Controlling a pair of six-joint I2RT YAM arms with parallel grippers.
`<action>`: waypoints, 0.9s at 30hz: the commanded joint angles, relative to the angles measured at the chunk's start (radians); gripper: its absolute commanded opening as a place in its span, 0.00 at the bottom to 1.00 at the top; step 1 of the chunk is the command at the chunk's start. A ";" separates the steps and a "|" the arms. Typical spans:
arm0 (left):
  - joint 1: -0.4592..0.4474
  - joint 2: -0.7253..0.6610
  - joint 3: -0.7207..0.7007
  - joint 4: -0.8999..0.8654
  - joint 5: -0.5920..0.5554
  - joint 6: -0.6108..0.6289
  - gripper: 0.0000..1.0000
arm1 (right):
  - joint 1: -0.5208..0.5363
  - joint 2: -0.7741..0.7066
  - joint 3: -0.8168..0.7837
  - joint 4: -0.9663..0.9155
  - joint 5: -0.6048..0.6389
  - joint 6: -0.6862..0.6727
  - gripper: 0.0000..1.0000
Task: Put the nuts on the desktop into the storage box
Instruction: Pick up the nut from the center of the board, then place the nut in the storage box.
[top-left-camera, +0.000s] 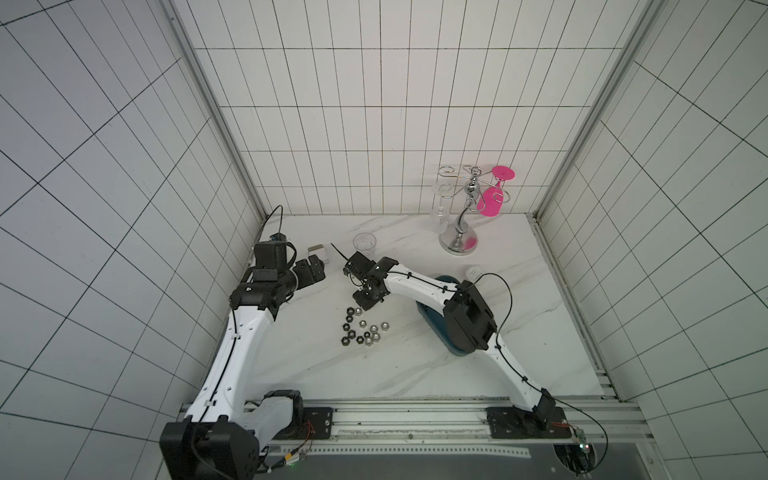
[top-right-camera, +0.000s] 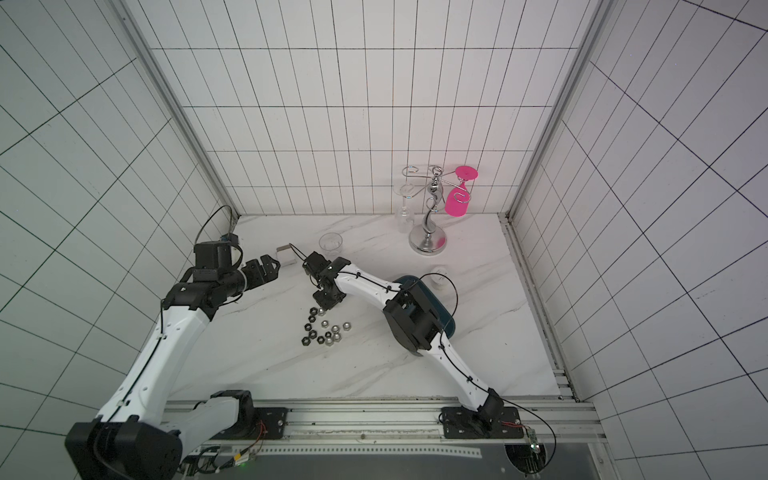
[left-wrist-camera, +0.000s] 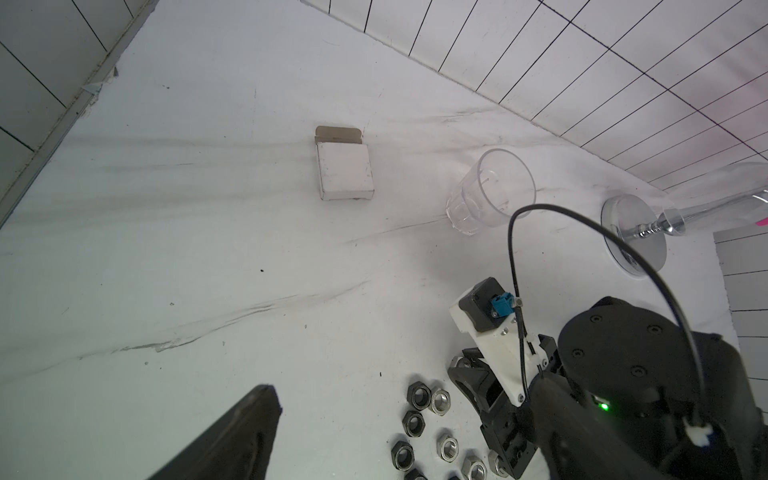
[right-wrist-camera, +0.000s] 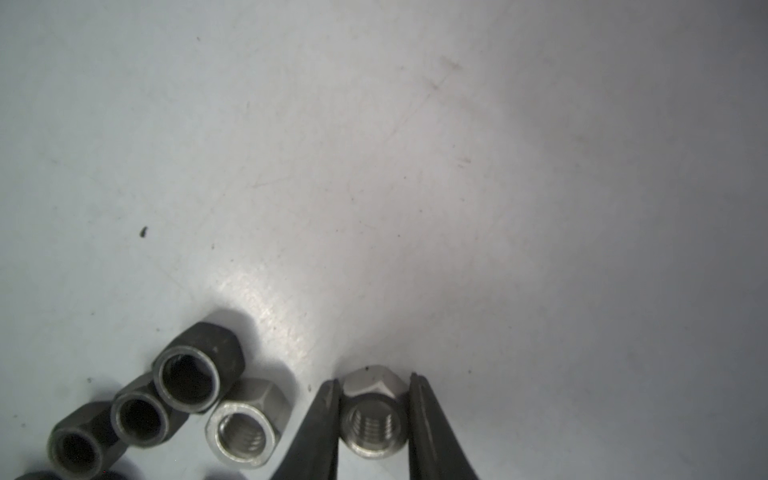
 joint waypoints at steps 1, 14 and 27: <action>0.006 -0.020 0.012 -0.003 0.017 0.011 0.98 | 0.007 -0.044 -0.023 -0.049 0.012 0.024 0.21; -0.023 -0.001 -0.027 0.059 0.115 -0.066 0.98 | -0.162 -0.714 -0.637 0.090 0.118 0.198 0.21; -0.133 0.053 0.004 0.090 0.055 -0.099 0.98 | -0.380 -0.880 -1.078 0.138 0.054 0.237 0.21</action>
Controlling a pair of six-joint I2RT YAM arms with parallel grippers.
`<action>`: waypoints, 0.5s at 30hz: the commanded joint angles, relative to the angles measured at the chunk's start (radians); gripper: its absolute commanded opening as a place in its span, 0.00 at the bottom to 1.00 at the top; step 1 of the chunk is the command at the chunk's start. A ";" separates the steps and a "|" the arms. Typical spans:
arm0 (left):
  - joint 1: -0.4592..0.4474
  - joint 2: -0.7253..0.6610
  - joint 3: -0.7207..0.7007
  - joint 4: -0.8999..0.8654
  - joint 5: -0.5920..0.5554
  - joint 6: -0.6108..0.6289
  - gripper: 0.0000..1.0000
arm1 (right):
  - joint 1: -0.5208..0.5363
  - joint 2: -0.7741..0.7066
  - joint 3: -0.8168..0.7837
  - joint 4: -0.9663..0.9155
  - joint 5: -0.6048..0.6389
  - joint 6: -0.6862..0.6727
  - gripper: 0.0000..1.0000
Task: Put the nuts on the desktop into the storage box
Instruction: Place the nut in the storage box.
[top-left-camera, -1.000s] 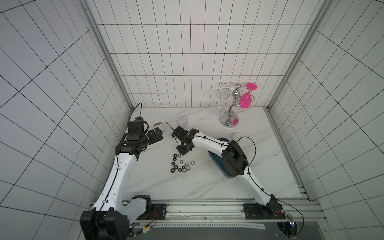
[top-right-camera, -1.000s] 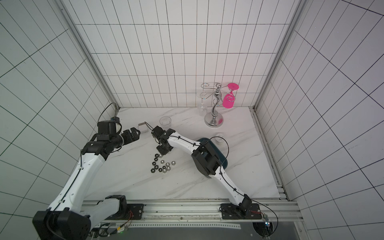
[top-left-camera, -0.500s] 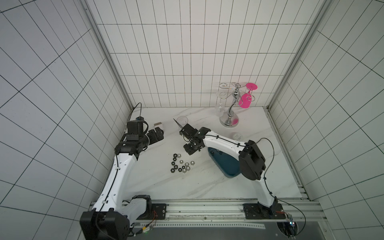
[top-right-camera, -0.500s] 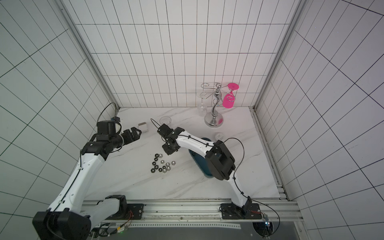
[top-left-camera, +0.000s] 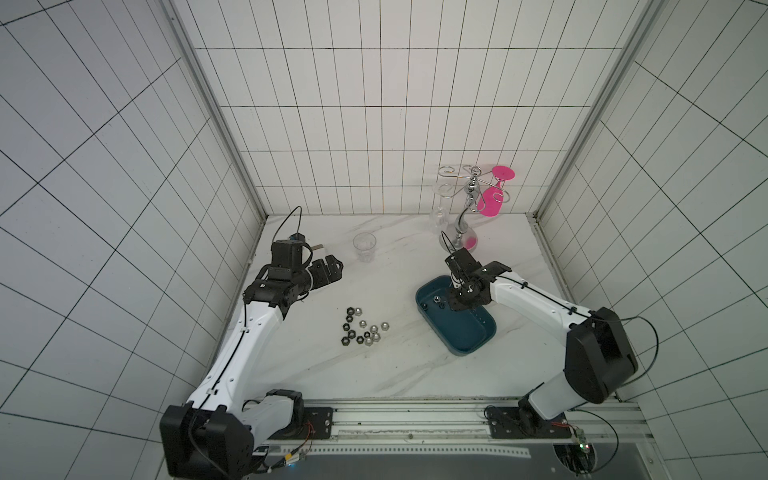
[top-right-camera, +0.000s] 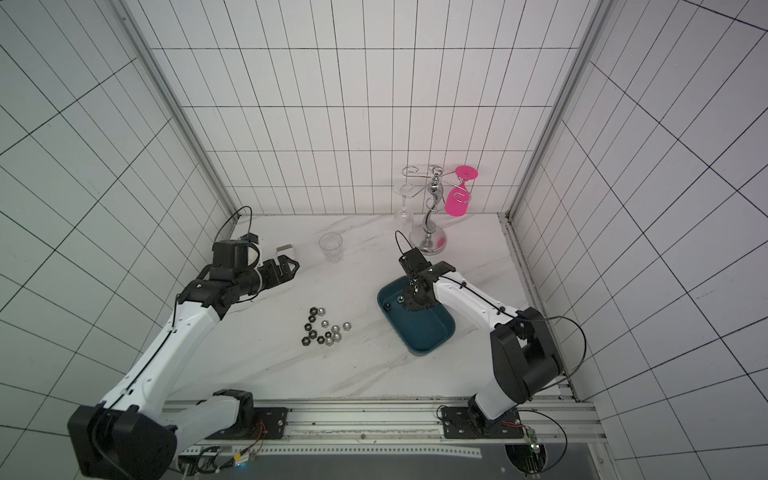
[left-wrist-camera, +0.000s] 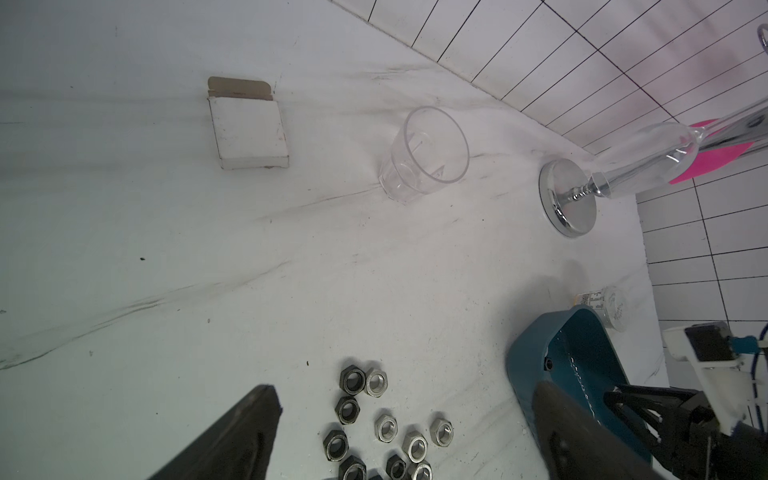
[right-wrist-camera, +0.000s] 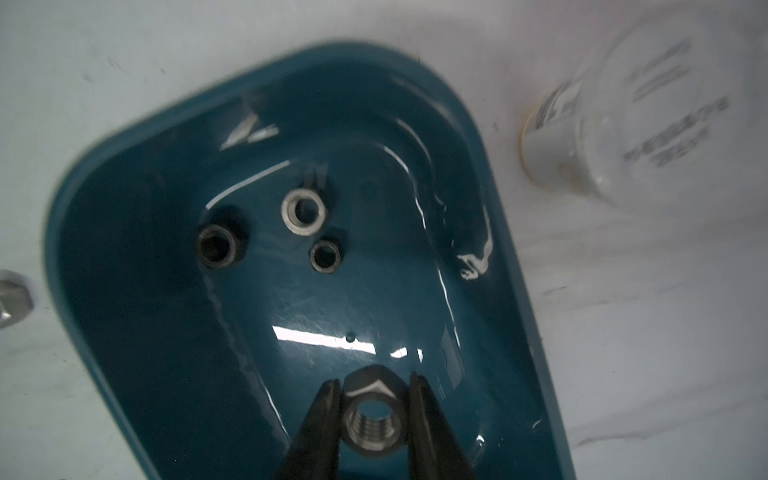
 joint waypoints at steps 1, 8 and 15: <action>-0.008 0.001 0.021 0.024 -0.029 -0.008 0.98 | -0.001 0.024 -0.023 0.061 -0.037 0.033 0.21; -0.007 -0.010 0.020 0.004 -0.058 0.005 0.98 | -0.001 0.145 0.039 0.102 -0.068 0.044 0.22; -0.008 -0.011 0.013 -0.002 -0.074 0.016 0.98 | 0.004 0.267 0.141 0.072 -0.074 0.039 0.23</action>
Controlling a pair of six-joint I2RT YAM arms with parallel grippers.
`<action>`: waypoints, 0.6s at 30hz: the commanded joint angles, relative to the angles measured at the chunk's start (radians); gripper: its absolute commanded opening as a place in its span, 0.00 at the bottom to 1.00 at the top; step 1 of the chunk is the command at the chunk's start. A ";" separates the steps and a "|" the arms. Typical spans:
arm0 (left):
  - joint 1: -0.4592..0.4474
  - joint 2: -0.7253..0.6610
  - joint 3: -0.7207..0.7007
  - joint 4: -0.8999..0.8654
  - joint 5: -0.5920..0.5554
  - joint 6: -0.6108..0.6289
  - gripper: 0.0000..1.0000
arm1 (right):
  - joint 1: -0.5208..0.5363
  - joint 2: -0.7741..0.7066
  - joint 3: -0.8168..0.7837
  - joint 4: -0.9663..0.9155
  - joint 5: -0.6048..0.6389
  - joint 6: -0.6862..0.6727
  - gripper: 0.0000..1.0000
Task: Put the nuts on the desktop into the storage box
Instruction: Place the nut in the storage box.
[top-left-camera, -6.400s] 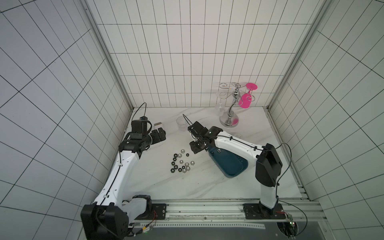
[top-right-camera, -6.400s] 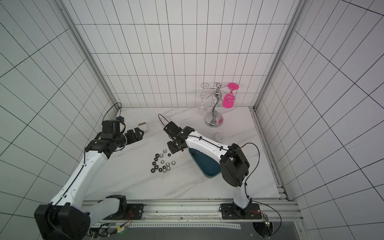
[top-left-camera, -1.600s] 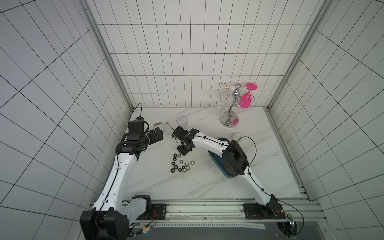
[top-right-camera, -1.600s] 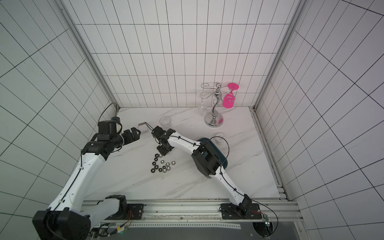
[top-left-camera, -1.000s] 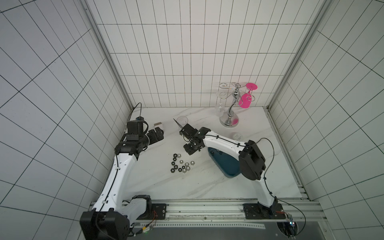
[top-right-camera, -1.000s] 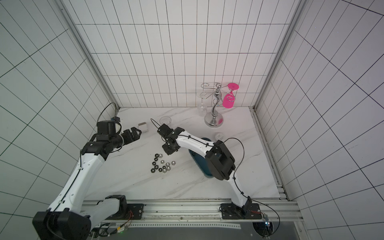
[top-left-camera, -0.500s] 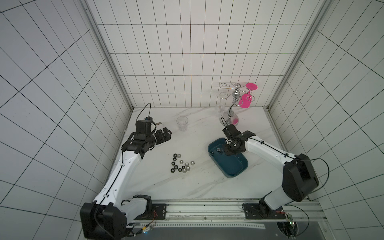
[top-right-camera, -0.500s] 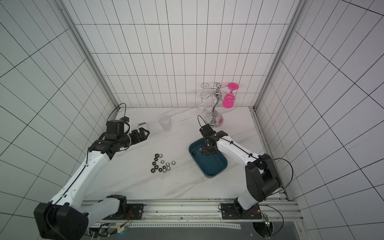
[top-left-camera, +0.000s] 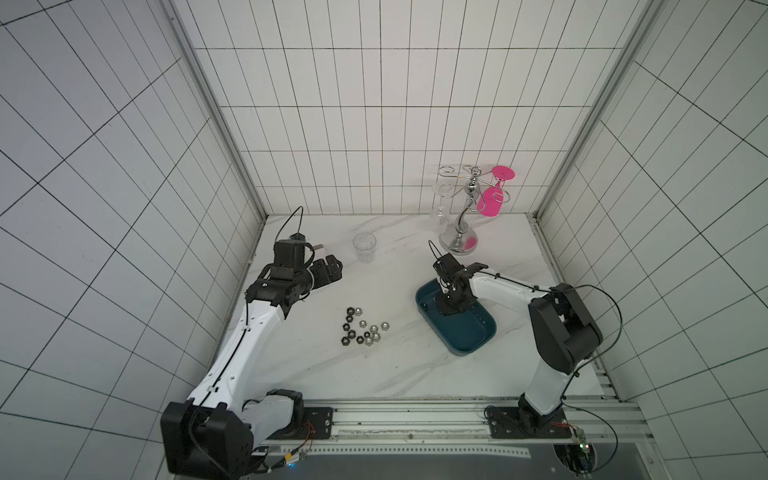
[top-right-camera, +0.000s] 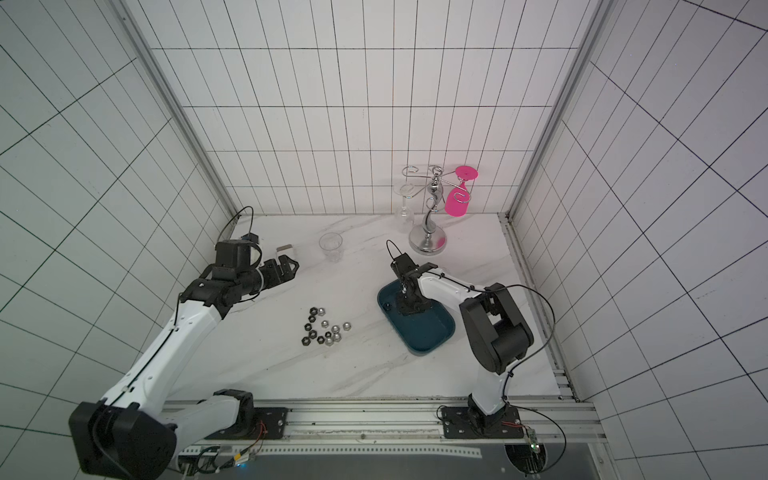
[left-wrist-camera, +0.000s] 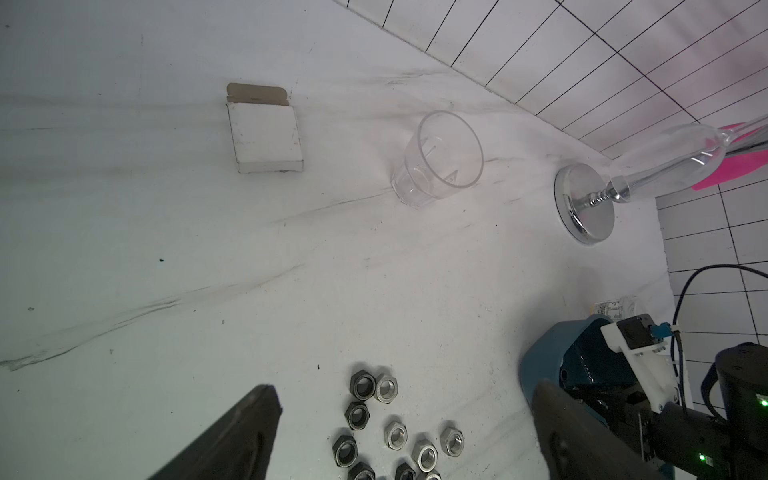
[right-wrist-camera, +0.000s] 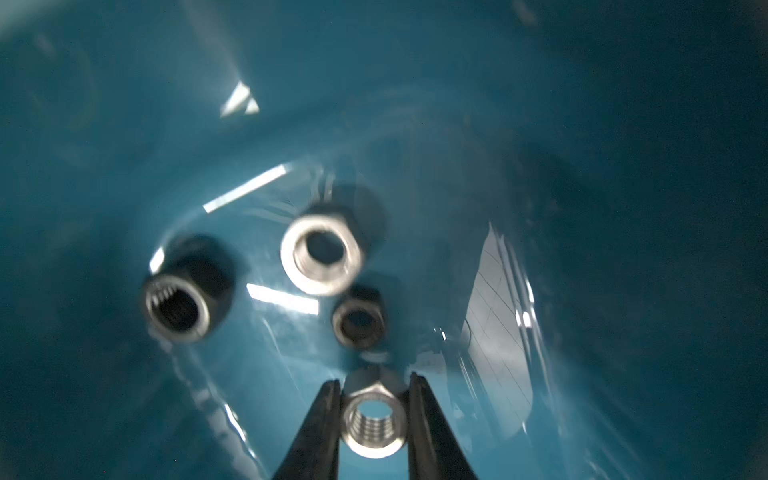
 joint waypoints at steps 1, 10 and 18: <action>0.000 -0.014 0.012 -0.002 -0.025 0.021 0.98 | 0.006 0.040 0.061 -0.015 -0.011 0.005 0.23; 0.002 -0.012 0.021 -0.008 -0.031 0.034 0.98 | 0.030 0.073 0.151 -0.054 -0.007 -0.003 0.42; 0.002 -0.029 0.018 -0.011 -0.034 0.027 0.98 | 0.061 -0.076 0.208 -0.142 0.044 -0.009 0.45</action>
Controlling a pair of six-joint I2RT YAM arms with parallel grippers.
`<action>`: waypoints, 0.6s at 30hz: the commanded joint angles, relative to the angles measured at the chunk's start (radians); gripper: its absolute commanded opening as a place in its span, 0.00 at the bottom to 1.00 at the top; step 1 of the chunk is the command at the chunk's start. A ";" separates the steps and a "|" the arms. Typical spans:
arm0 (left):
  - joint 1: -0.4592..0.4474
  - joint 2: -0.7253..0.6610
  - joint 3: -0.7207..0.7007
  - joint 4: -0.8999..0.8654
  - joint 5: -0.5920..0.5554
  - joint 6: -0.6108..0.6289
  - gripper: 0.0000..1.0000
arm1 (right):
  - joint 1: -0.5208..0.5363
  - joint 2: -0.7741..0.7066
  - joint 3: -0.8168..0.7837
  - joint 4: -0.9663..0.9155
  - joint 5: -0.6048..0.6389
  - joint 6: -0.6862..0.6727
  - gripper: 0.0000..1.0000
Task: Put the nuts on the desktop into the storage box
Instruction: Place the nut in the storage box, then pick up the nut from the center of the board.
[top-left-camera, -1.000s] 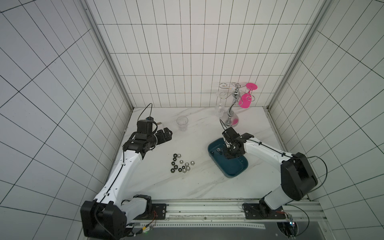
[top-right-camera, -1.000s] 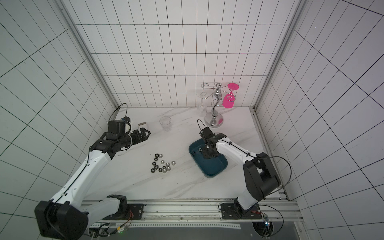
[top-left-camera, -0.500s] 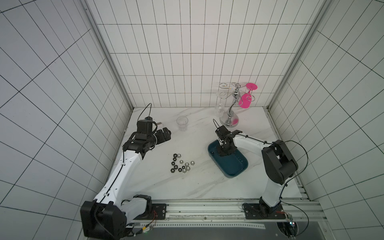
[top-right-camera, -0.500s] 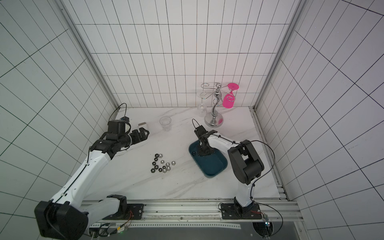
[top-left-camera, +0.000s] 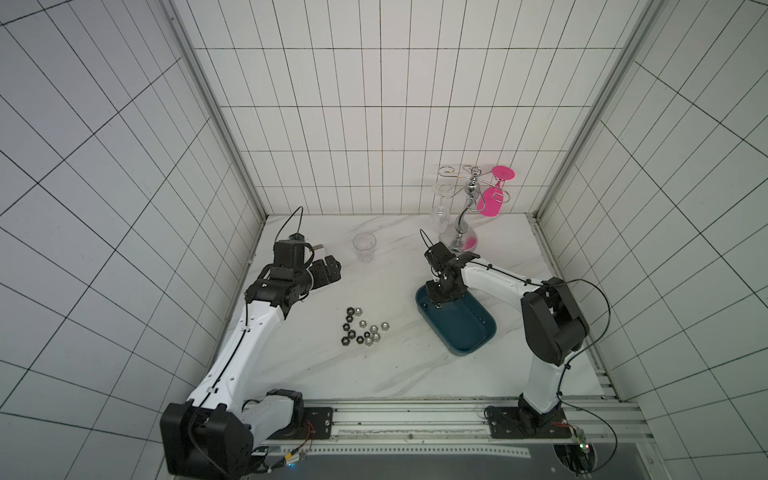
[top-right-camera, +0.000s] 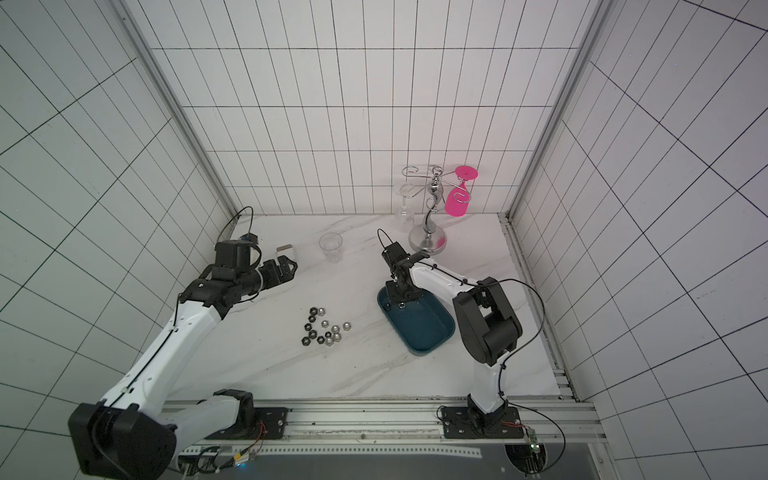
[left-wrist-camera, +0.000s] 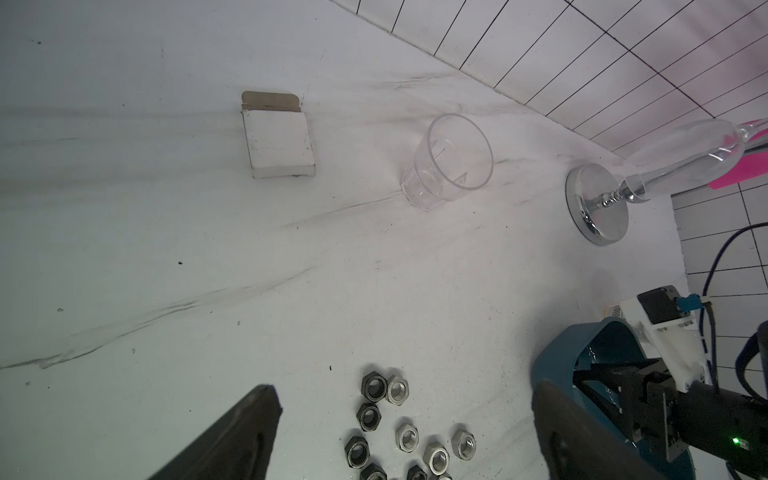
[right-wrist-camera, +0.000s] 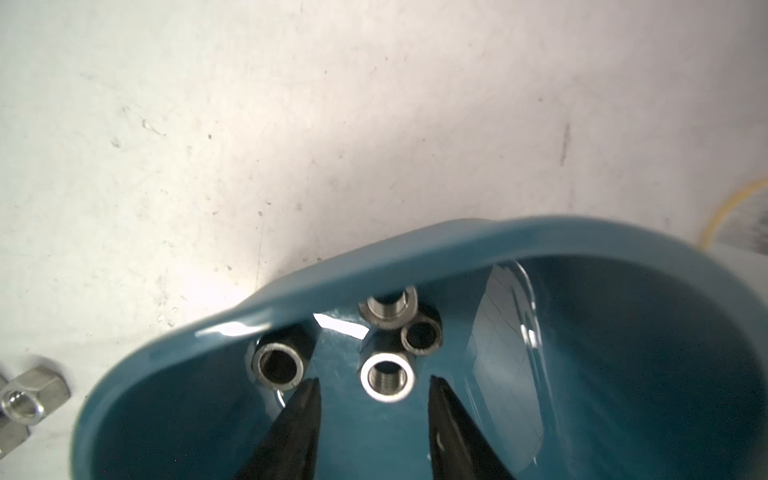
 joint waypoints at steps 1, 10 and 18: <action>0.002 -0.021 0.018 0.001 -0.010 0.004 0.98 | 0.040 -0.117 0.058 -0.072 0.041 -0.008 0.45; -0.002 -0.029 0.024 0.014 0.005 -0.030 0.98 | 0.281 -0.167 0.075 -0.024 0.052 -0.072 0.50; -0.002 -0.066 0.013 0.031 0.009 -0.063 0.98 | 0.367 -0.041 0.027 0.025 0.043 -0.098 0.53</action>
